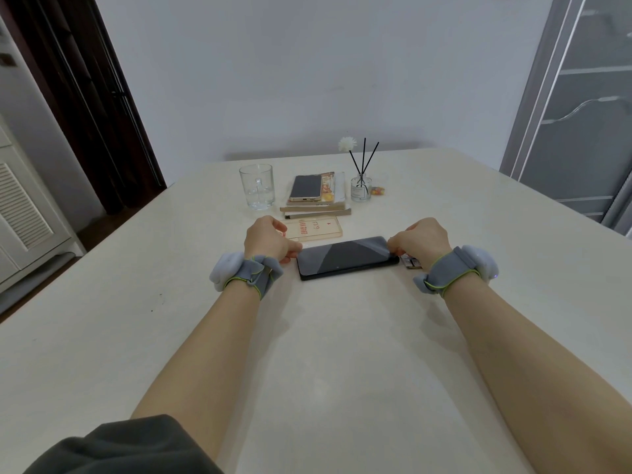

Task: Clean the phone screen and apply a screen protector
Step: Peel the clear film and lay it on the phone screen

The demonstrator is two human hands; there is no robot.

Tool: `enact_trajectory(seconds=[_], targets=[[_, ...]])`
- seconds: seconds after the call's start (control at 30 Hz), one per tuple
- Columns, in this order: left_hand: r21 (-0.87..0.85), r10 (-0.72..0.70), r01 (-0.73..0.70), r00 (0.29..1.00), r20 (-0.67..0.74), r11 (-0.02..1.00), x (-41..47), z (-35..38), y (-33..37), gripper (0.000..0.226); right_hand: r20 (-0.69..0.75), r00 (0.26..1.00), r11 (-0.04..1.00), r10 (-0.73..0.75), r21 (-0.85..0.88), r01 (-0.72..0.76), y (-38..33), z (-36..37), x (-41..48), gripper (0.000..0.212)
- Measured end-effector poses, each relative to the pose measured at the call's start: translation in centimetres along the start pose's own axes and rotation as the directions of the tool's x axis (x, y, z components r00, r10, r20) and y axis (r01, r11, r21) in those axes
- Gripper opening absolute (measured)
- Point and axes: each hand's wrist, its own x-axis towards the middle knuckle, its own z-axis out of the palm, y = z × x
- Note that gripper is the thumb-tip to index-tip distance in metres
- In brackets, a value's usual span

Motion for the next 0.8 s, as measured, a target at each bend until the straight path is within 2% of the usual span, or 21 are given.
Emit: enact_trajectory(seconds=[0.47, 0.7, 0.8], targets=[[0.008, 0.004, -0.004, 1.000, -0.003, 1.000, 0.08, -0.03, 0.04, 0.038, -0.002, 1.000, 1.000, -0.010, -0.004, 0.010, 0.05, 0.26, 0.31, 0.011], [0.007, 0.009, -0.009, 1.000, -0.024, 1.000, 0.32, -0.06, 0.04, 0.029, -0.044, 0.997, 0.997, -0.070, 0.020, 0.071, 0.25, 0.50, 0.36, 0.003], [0.017, 0.006, -0.005, 1.000, -0.026, 1.000, 0.45, -0.04, -0.05, 0.025, -0.047, 0.996, 0.997, -0.069, 0.021, 0.070, 0.22, 0.59, 0.24, 0.013]])
